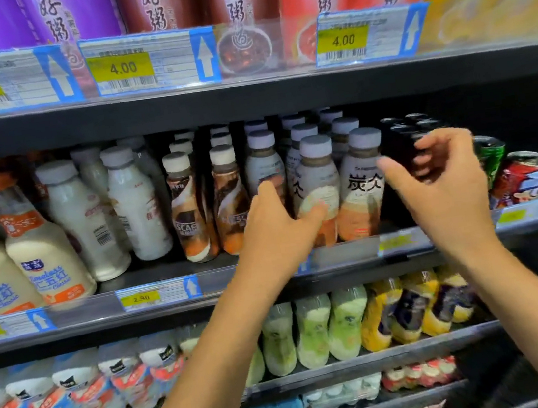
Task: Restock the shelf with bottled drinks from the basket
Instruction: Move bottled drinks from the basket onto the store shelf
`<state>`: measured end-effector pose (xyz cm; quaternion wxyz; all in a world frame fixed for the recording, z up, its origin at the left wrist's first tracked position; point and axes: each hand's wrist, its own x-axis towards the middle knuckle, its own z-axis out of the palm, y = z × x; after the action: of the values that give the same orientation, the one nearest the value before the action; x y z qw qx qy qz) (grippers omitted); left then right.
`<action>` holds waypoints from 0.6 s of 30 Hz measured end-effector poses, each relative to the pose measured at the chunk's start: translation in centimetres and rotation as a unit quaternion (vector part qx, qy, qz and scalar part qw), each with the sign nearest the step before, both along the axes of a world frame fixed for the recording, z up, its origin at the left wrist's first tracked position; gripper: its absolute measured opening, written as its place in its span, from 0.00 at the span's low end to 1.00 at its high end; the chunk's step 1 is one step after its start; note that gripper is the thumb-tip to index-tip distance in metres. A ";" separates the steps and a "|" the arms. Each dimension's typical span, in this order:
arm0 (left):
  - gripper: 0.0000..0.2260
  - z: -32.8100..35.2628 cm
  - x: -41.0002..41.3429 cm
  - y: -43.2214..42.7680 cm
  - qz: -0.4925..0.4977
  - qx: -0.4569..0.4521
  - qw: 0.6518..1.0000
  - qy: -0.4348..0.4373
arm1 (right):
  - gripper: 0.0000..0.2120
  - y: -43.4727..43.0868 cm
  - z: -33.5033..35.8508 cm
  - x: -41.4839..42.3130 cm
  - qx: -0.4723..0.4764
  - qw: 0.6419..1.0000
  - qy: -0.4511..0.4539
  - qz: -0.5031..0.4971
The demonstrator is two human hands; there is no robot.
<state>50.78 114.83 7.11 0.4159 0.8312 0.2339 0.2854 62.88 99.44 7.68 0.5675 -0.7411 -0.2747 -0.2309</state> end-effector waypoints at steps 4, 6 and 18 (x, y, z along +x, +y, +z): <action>0.32 -0.9 2.0 -0.4 0.001 -0.046 0.998 0.038 | 0.34 -1.0 -1.5 2.0 -0.144 0.981 0.113 0.071; 0.24 -0.9 2.6 -0.3 0.012 -0.034 0.997 0.075 | 0.35 -0.8 -1.9 2.5 -0.183 0.970 0.122 0.102; 0.20 -0.7 3.7 -0.2 0.047 -0.007 0.992 0.120 | 0.39 1.0 -1.8 4.2 -0.211 0.962 0.112 0.130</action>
<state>54.48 114.65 6.41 0.3770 0.8446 0.3225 0.2014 67.12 100.42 5.91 0.4501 -0.8234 -0.3456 -0.0076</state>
